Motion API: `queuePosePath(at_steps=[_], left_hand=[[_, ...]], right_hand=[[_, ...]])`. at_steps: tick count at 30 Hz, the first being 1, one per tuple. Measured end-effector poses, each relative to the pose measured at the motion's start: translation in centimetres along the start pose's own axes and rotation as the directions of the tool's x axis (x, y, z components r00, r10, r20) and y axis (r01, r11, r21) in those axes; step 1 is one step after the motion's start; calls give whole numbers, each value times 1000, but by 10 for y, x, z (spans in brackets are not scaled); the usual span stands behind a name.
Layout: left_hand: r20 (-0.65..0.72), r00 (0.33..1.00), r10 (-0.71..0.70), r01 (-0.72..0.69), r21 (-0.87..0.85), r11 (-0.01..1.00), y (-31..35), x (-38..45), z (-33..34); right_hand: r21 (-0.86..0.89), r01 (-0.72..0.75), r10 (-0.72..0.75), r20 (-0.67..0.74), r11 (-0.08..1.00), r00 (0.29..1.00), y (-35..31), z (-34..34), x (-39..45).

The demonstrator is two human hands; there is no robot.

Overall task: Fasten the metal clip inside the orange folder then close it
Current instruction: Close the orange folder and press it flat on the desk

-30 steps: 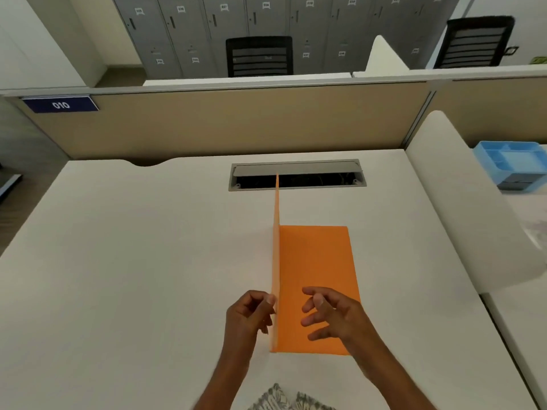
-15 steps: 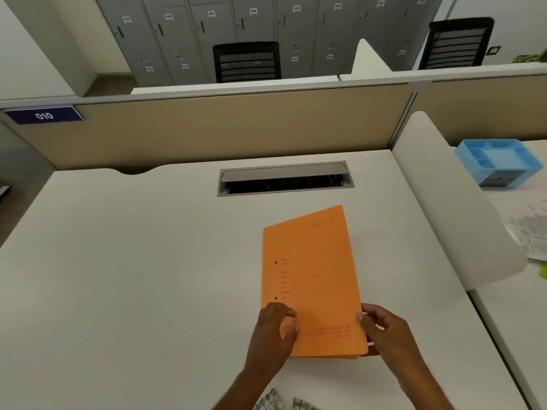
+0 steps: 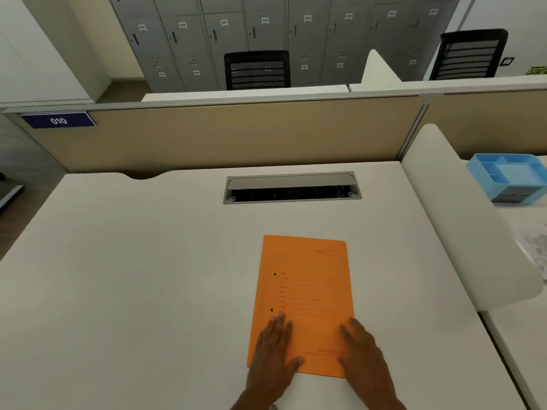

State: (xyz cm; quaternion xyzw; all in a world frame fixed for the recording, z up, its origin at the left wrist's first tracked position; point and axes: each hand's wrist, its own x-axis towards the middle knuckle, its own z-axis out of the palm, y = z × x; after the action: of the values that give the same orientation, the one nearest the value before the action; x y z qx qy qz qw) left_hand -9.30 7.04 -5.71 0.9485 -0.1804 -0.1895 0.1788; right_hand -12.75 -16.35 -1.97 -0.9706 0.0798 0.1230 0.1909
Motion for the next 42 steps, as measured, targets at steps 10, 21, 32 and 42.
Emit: queuePosePath(at_steps=[10,21,32,42], left_hand=[[-69,991,-115,111,-60,992,-48,-14,-18],[-79,976,-201,189,-137,972,-180,-23,-85],[-90,981,-173,164,-100,981,-327,34,-166],[-119,986,-115,103,-102,989,-373,110,-216]], right_hand=[[-190,357,-322,191,914,927,-48,24,28],[-188,475,-414,289,859,863,-182,58,93],[-243,493,-459,185,835,869,-308,101,187],[-311,452,-436,124,836,891,-350,88,270]])
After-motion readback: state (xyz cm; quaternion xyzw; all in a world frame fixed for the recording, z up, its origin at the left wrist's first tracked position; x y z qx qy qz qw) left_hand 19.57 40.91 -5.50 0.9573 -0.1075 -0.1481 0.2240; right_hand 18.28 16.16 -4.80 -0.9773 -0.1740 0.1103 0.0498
